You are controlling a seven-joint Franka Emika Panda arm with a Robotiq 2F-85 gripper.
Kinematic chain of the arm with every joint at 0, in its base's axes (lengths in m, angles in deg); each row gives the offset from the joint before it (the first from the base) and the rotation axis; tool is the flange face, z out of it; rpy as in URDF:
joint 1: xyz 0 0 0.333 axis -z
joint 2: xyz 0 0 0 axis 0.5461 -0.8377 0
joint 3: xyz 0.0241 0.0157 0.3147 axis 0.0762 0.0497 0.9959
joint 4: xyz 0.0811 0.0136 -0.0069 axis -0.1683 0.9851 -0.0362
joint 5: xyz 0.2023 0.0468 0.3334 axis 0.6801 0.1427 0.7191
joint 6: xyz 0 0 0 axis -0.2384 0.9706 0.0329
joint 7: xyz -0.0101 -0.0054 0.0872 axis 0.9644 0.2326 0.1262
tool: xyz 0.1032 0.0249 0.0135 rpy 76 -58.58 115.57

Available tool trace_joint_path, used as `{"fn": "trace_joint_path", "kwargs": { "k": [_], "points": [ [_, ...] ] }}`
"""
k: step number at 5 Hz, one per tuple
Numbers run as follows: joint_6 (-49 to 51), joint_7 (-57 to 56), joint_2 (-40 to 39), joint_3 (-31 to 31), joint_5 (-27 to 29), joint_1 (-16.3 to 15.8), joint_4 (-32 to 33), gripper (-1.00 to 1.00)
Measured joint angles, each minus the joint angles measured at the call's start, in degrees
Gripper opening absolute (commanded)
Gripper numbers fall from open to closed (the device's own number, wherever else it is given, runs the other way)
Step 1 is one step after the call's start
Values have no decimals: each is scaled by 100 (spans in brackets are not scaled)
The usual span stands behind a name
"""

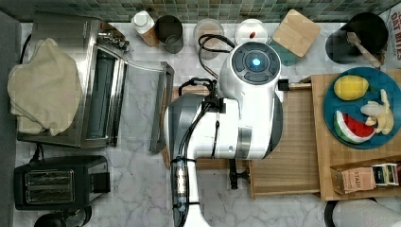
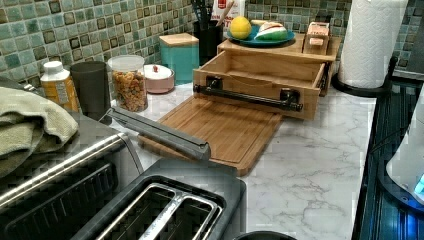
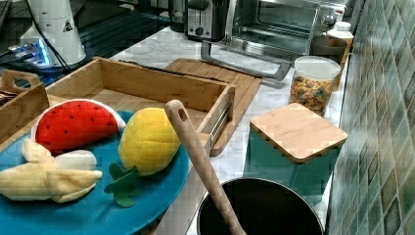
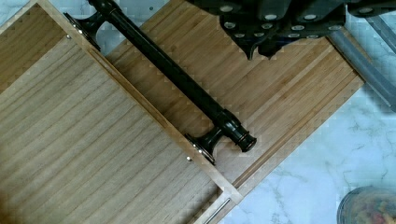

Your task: Close the drawer.

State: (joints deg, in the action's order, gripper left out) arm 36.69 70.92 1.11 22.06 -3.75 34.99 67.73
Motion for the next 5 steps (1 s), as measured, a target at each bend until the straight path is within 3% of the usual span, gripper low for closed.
{"fn": "trace_joint_path", "kwargs": {
  "k": [2,3,5],
  "points": [
    [-49,-6,-19,-13,5,2,73,-100],
    [-530,-167,36,-2,-6,13,291,-100],
    [-1313,-1451,298,12,-6,-3,1136,-100]
  ]
}}
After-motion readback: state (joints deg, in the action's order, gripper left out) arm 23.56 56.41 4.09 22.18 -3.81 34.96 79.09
